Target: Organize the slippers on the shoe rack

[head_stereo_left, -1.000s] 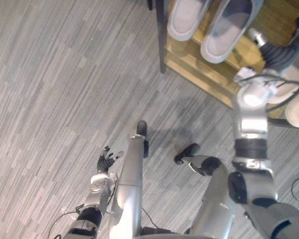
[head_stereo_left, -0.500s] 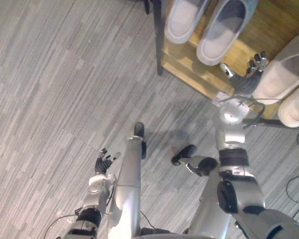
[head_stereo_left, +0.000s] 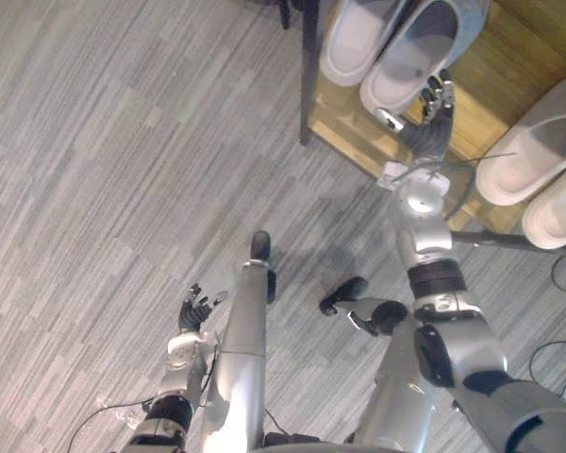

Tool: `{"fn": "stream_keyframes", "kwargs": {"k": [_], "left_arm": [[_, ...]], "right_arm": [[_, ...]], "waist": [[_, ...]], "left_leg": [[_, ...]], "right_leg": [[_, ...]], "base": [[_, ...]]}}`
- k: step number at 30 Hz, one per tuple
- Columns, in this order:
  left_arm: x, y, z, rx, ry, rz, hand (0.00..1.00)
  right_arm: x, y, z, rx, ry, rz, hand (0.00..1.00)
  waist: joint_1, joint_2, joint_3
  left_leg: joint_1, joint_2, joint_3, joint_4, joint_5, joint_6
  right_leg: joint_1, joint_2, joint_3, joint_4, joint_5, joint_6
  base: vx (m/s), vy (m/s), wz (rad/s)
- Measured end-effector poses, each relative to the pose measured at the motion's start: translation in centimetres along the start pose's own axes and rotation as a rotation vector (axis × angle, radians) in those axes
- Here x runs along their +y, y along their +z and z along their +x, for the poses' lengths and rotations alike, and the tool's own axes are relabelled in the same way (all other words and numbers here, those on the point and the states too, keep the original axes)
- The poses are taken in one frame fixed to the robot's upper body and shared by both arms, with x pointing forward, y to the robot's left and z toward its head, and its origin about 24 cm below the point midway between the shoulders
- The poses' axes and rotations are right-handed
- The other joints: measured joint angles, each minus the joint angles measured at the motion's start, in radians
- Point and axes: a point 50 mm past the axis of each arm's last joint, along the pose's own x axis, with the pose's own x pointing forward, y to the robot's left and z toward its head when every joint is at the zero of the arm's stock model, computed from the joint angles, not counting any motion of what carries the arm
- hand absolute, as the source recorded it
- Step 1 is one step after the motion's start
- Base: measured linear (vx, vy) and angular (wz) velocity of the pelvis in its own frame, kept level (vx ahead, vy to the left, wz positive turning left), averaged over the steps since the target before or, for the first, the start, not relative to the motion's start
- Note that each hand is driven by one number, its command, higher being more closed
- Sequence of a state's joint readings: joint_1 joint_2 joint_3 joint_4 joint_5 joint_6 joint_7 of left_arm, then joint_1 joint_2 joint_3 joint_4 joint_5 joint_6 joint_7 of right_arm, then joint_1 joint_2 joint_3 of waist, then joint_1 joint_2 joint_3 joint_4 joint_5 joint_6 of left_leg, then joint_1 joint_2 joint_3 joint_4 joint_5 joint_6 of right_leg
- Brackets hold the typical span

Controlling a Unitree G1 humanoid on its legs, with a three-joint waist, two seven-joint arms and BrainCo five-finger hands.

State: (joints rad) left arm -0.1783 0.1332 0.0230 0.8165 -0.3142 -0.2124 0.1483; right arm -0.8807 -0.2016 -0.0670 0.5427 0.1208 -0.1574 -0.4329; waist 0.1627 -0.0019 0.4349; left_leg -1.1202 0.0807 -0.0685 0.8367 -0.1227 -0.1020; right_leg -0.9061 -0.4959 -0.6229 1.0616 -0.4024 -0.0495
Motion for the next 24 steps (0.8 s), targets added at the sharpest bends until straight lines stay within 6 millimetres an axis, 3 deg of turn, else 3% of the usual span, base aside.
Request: {"fn": "stream_keyframes", "kwargs": {"k": [16,21,24], "left_arm": [[0.1,0.0,0.0,0.002,0.003,0.010,0.00],[0.8,-0.4,-0.2,0.017,0.017,0.021,0.00],[1.5,-0.5,-0.3,0.023,0.027,0.037,0.00]], "right_arm": [[-0.5,-0.3,0.3,0.026,-0.017,0.016,0.00],[-1.6,-1.1,-2.1,0.017,-0.019,0.028,0.00],[-2.1,-1.8,-3.5,0.016,-0.009,-0.009,0.00]], "waist": [[-0.001,0.000,0.000],[-0.003,-0.001,-0.001],[-0.019,-0.005,-0.003]], "left_leg": [[0.016,0.021,0.012,0.007,0.001,0.002],[0.099,0.060,0.047,0.016,-0.026,0.010],[0.149,0.081,0.070,0.005,-0.033,0.012]], "right_leg": [[0.014,0.013,0.003,-0.005,0.005,-0.009],[0.074,0.048,0.036,-0.036,0.016,-0.002],[0.114,0.064,0.043,-0.065,0.030,0.004]], "base": [[0.01,0.008,-0.01],[0.00,0.040,-0.25],[-0.02,0.031,-0.27]]}}
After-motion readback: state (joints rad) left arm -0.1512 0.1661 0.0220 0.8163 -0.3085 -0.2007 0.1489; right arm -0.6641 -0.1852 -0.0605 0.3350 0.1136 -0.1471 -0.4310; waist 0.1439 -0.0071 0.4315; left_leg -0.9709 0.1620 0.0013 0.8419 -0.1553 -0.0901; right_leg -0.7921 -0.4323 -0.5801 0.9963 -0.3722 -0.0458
